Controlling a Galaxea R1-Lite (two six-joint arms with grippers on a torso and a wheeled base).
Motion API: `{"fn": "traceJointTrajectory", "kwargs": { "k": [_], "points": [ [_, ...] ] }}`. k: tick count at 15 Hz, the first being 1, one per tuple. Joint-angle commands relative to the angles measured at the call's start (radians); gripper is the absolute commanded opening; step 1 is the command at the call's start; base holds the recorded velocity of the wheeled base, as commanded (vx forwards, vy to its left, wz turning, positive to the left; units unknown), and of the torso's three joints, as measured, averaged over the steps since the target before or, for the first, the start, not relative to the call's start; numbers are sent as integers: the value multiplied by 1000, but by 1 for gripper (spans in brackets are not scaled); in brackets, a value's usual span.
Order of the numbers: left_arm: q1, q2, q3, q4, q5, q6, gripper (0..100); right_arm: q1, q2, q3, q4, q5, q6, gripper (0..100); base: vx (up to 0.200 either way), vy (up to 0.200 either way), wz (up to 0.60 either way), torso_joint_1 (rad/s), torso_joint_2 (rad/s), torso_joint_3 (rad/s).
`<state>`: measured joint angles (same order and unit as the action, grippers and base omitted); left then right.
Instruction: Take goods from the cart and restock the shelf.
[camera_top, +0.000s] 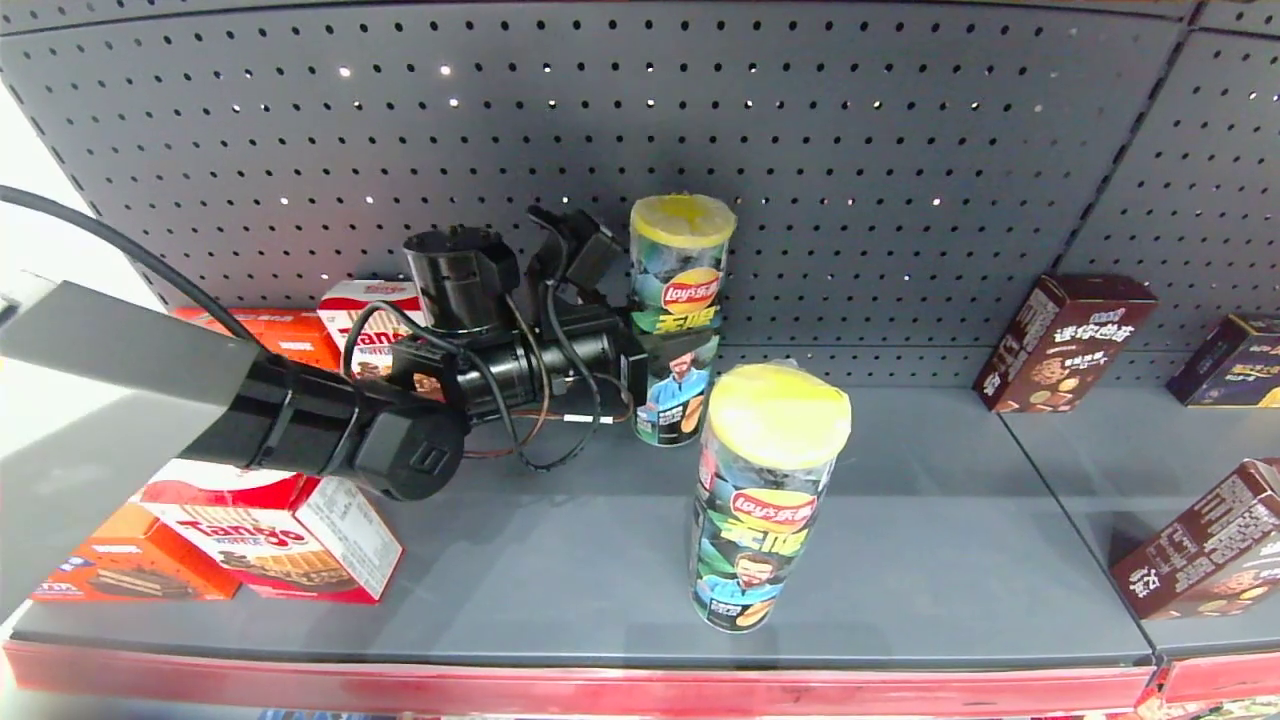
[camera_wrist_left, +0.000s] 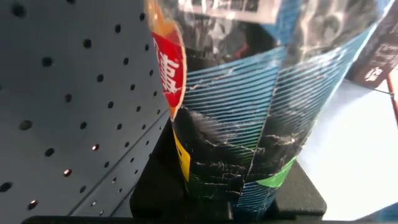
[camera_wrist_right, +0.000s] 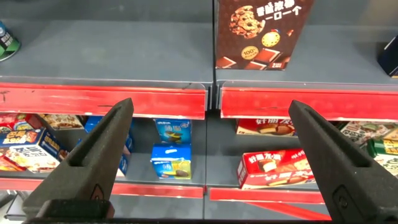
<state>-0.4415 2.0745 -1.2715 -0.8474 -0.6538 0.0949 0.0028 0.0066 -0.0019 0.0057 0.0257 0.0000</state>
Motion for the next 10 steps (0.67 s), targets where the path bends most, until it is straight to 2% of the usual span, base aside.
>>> {"fn": "traceJointTrajectory", "kwargs": {
  "k": [1,10],
  "points": [
    [1,42,-32,-1,0,0,0,0,3,0,0,0,0,100,0,0,0,0,0,0],
    [-10,115,-103,-2,11,0,0,0,3,-1,0,0,0,100,0,0,0,0,0,0]
  ]
}}
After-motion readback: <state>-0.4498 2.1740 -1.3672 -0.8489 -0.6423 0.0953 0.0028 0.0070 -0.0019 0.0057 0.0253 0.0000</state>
